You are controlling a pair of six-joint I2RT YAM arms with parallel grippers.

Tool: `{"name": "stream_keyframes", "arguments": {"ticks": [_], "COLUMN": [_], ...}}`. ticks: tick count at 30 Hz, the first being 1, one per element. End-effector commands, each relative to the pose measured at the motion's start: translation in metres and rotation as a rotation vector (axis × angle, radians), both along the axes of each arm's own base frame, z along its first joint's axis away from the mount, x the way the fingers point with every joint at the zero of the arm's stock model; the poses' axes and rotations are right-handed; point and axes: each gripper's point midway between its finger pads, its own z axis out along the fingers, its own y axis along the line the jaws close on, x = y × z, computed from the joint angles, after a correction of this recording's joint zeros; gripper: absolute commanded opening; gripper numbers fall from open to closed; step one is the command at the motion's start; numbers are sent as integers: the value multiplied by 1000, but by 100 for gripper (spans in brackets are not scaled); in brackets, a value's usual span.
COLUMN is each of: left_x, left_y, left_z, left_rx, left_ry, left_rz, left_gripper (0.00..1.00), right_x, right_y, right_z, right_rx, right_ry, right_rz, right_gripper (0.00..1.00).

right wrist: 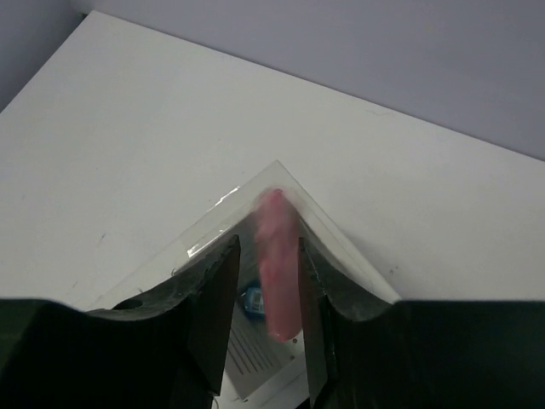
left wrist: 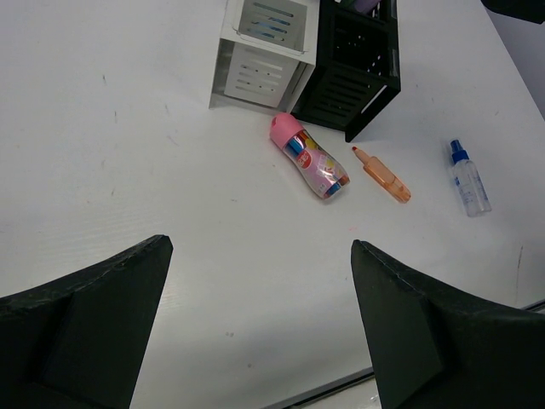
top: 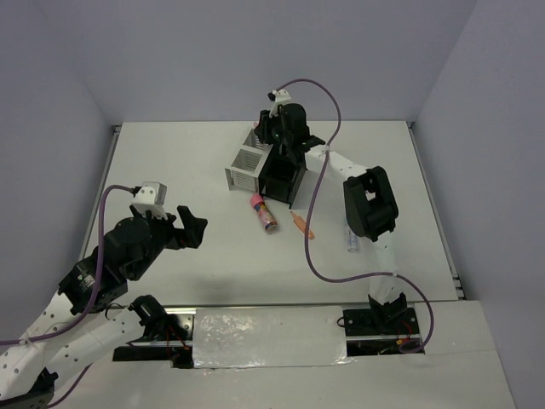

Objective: Sort the stationery into containers

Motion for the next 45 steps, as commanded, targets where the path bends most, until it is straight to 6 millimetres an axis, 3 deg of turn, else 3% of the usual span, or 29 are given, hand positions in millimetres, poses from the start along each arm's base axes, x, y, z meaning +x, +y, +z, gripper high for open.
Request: {"name": "stream_keyframes", "arguments": {"ticks": [1,3,8,10,11,12,13,14,15,17,18,20,21,22,23,24,25,28,34,37,45], "left_x": [2,1,1,2,2,2,2,3,3,7,7,9,10,10,11,12,12,15,17,18,18], "left_y": [0,0,0,0,1,2,3,6,8,18,23,32,36,38,41,40,40,42,40,39,37], "left_z": [10,10,11,11,11,11,11,11,10,9,8,6,6,4,4,4,4,2,-2,-3,-4], "left_rx": [-2,0,-1,-3,-2,-1,-4,-3,1,4,4,5,0,3,2,1,4,12,26,29,34], "left_ry": [-36,-35,-39,-39,-37,-36,-36,-37,-31,-26,-22,-6,-5,1,0,0,3,8,23,23,26], "left_rz": [-10,-12,-11,-5,-2,1,9,26,40,103,130,184,214,223,236,236,235,248,241,237,226], "left_gripper": [99,99,99,99,99,99,99,99,99,99,99,99,99,99,99,99,99,99,99,99,99], "right_x": [11,10,-4,-12,-20,-34,-45,-56,-75,-105,-127,-167,-189,-204,-223,-242,-243,-271,-277,-270,-267], "right_y": [5,4,2,-5,-9,-17,-21,-32,-45,-68,-82,-106,-112,-117,-126,-138,-138,-142,-141,-141,-138], "right_z": [43,45,68,96,98,131,137,131,160,123,131,68,70,54,20,-2,5,-39,-69,-81,-98], "right_rx": [44,43,55,74,76,104,109,97,114,21,4,-95,-93,-122,-173,-225,-224,-294,-342,-370,-439], "right_ry": [-114,-114,-148,-180,-171,-210,-195,-159,-169,9,28,211,204,238,298,333,312,352,317,311,381], "right_rz": [17,19,41,33,29,24,21,-7,-32,-82,-97,-119,-98,-96,-101,-128,-131,-73,-55,-74,-65], "right_gripper": [42,56,70,70,70,70,70,70,70,70,70,71,71,71,71,71,71,67,61,58,58]}}
